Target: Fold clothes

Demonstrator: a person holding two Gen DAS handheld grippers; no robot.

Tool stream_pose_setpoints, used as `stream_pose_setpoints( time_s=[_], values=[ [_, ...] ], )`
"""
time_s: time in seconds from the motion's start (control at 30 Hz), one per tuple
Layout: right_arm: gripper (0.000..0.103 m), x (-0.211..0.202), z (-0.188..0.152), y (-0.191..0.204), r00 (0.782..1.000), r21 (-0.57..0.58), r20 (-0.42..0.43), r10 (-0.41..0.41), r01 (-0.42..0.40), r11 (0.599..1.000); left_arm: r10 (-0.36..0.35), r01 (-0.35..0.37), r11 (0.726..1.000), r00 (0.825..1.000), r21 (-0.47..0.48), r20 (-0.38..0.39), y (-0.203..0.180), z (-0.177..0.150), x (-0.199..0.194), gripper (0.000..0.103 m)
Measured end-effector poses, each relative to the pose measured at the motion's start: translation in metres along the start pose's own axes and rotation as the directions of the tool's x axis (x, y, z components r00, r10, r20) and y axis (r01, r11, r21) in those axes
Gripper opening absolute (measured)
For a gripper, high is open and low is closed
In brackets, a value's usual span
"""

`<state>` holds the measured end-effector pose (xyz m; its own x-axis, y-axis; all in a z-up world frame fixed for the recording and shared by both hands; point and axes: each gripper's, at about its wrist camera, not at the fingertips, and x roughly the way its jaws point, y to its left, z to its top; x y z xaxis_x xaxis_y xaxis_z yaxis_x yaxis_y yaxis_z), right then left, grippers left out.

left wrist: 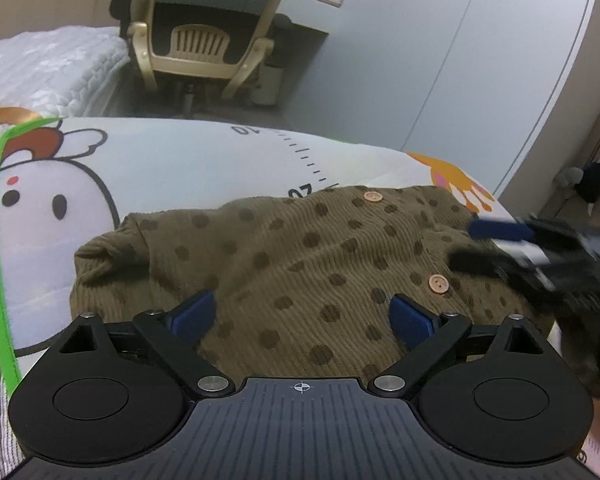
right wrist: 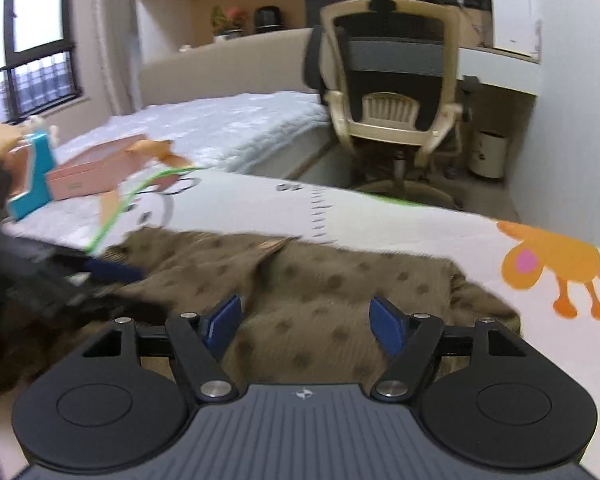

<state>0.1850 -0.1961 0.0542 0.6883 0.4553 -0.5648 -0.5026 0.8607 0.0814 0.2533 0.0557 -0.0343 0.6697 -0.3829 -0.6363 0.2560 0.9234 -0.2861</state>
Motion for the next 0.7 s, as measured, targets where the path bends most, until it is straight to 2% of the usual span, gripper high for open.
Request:
stream_pose_setpoints(
  time_s=[0.17, 0.33, 0.47, 0.63, 0.7],
  values=[
    [0.086, -0.004, -0.01, 0.005, 1.0, -0.041, -0.023, -0.019, 0.018, 0.999, 0.007, -0.007, 1.0, 1.0, 0.017, -0.002, -0.003, -0.001, -0.001, 0.101],
    [0.087, -0.009, -0.02, 0.011, 0.998, -0.083, -0.045, -0.04, 0.036, 0.996, 0.02, -0.02, 1.0, 1.0, 0.003, -0.005, 0.002, -0.011, -0.029, 0.101],
    [0.087, -0.014, -0.026, 0.015, 0.997, -0.112, -0.055, -0.052, 0.046, 0.993, 0.094, -0.093, 0.995, 0.994, 0.021, -0.052, 0.014, -0.041, -0.058, 0.101],
    [0.087, -0.026, -0.018, 0.032, 1.0, -0.13, -0.006, 0.029, -0.029, 0.991, 0.089, -0.088, 0.996, 0.994, 0.009, -0.065, 0.023, -0.057, -0.082, 0.101],
    [0.087, -0.021, -0.022, 0.041, 0.998, -0.143, -0.032, 0.06, -0.064, 0.988, 0.078, -0.079, 0.996, 0.996, -0.03, -0.047, 0.027, -0.058, -0.09, 0.101]
  ],
)
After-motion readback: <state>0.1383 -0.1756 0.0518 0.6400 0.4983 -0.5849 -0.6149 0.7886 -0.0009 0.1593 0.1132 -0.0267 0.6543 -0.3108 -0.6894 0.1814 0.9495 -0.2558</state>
